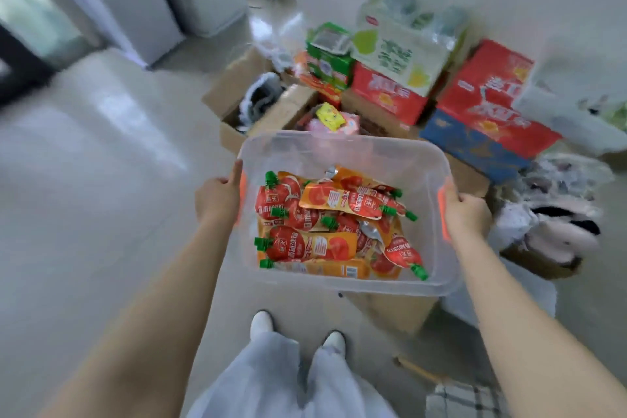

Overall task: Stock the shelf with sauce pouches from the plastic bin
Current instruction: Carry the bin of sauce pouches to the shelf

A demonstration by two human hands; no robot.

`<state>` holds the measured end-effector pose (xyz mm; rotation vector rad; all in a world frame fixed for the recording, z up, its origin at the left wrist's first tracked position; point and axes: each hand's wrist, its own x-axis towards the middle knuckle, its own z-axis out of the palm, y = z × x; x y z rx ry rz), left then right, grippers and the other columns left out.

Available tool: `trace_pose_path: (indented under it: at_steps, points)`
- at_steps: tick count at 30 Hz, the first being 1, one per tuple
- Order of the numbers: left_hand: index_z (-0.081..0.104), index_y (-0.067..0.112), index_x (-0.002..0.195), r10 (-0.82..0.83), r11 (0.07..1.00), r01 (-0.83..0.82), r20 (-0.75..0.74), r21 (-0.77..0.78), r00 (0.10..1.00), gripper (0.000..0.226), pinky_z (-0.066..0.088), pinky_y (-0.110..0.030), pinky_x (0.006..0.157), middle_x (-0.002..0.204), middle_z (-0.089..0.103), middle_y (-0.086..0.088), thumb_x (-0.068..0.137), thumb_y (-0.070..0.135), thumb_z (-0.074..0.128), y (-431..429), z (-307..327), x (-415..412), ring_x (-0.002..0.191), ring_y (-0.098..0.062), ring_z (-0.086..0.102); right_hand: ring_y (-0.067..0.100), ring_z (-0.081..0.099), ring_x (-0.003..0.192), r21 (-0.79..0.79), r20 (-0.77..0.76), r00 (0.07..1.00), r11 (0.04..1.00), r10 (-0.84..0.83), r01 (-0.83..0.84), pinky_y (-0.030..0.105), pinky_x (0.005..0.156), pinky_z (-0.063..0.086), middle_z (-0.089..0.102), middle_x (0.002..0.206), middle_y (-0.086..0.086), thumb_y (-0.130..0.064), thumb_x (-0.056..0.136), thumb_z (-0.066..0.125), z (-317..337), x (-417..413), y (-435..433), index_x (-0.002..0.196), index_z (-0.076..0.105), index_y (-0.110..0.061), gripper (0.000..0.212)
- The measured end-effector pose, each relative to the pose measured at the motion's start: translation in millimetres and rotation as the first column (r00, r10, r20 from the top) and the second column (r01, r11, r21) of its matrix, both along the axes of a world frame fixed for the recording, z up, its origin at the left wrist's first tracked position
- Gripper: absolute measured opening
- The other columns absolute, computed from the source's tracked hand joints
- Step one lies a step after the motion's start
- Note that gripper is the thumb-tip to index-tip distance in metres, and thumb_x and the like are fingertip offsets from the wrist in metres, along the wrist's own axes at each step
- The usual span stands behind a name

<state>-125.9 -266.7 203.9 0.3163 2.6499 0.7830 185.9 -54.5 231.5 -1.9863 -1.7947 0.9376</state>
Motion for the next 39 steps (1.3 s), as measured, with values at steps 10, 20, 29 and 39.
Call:
trace_pose_path:
  at_steps: [10, 20, 29, 39]
  points:
    - [0.046, 0.007, 0.06, 0.485, 0.863, -0.484, 0.03, 0.146, 0.874, 0.066, 0.03, -0.033, 0.051, 0.058, 0.047, -0.01, 0.095, 0.063, 0.038, -248.7, 24.4, -155.5, 0.054, -0.024, 0.045, 0.044, 0.058, 0.103, 0.107, 0.098, 0.86, 0.854, 0.501, -0.51, 0.044, 0.094, 0.043, 0.066, 0.101, 0.029, -0.069, 0.091, 0.034, 32.7, -300.8, -123.1, 0.085, 0.07, -0.005, 0.073]
    - [0.041, 0.01, 0.059, 0.855, 0.503, -0.845, 0.039, 0.181, 0.517, 0.064, 0.032, -0.03, 0.052, 0.058, 0.045, -0.006, 0.092, 0.064, 0.042, -500.8, 34.8, -286.3, 0.054, -0.022, 0.044, 0.038, 0.054, 0.08, 0.063, 0.035, 0.528, 0.525, 0.849, -0.849, 0.036, 0.063, 0.028, 0.048, 0.061, 0.011, -0.057, 0.097, 0.035, 36.4, -592.6, -337.8, 0.073, 0.062, 0.003, 0.071]
    - [0.055, 0.008, 0.063, 0.995, -0.001, -0.981, 0.093, 0.196, 0.017, 0.061, 0.037, -0.03, 0.057, 0.063, 0.055, -0.004, 0.091, 0.062, 0.047, -680.1, 27.0, -342.7, 0.061, -0.025, 0.054, 0.022, 0.041, 0.054, 0.032, 0.04, 0.107, 0.106, 0.993, -0.994, 0.031, 0.048, 0.026, 0.047, 0.059, 0.01, -0.061, 0.096, 0.035, 11.1, -827.5, -565.1, 0.068, 0.055, 0.001, 0.07]
    - [0.06, 0.009, 0.069, 0.873, -0.488, -0.863, 0.091, 0.135, -0.479, 0.062, 0.042, -0.03, 0.059, 0.068, 0.059, -0.006, 0.089, 0.065, 0.044, -869.5, 29.4, -361.0, 0.065, -0.027, 0.057, 0.024, 0.047, 0.059, -0.011, 0.116, -0.393, -0.394, 0.912, -0.919, 0.034, 0.053, 0.028, 0.053, 0.063, 0.01, -0.064, 0.095, 0.032, 0.4, -989.8, -873.6, 0.064, 0.055, -0.006, 0.069]
